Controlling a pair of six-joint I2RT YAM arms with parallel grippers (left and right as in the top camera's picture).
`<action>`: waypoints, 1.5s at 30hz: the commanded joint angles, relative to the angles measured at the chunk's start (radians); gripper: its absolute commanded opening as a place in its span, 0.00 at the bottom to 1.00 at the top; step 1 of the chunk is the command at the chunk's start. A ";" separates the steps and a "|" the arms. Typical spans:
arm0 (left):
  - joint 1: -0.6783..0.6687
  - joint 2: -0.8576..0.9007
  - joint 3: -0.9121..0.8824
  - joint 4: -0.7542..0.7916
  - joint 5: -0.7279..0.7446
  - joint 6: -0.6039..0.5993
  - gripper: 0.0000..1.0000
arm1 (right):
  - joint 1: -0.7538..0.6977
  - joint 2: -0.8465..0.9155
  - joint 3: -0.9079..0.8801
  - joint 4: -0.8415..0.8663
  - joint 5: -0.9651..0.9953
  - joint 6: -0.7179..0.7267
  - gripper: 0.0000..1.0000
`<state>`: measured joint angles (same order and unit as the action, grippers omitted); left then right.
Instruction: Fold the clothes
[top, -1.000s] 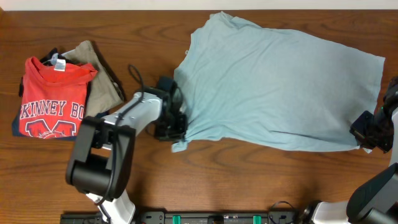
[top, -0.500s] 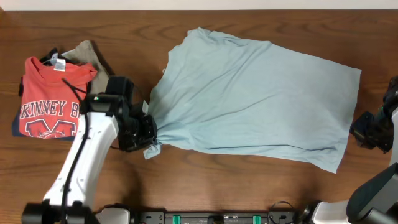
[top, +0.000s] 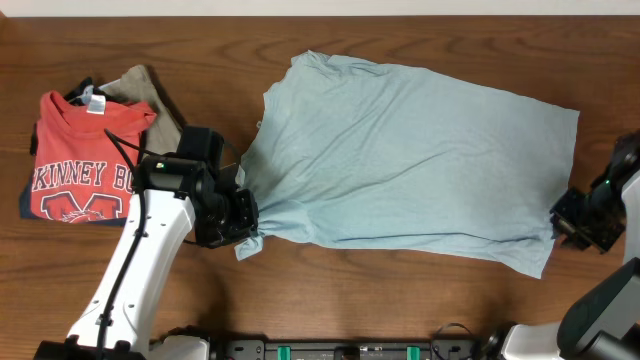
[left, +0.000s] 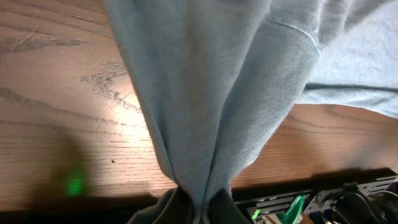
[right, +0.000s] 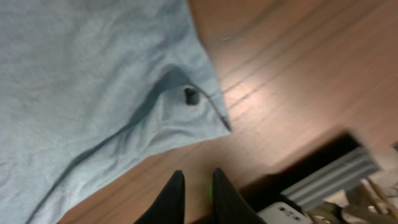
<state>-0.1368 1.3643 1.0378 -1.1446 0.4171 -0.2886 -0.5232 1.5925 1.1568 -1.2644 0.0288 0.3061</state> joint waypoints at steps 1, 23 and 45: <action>-0.002 -0.005 -0.002 -0.002 -0.014 -0.005 0.06 | 0.014 -0.010 -0.080 0.048 -0.064 0.004 0.17; -0.002 -0.005 -0.002 0.002 -0.014 -0.005 0.06 | 0.014 -0.010 -0.321 0.403 -0.063 0.099 0.44; 0.057 -0.037 -0.002 -0.077 -0.014 -0.002 0.06 | -0.173 -0.040 0.060 0.023 0.061 0.074 0.01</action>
<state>-0.0868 1.3560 1.0374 -1.2156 0.3634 -0.2886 -0.6605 1.5799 1.1896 -1.2274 0.0433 0.3927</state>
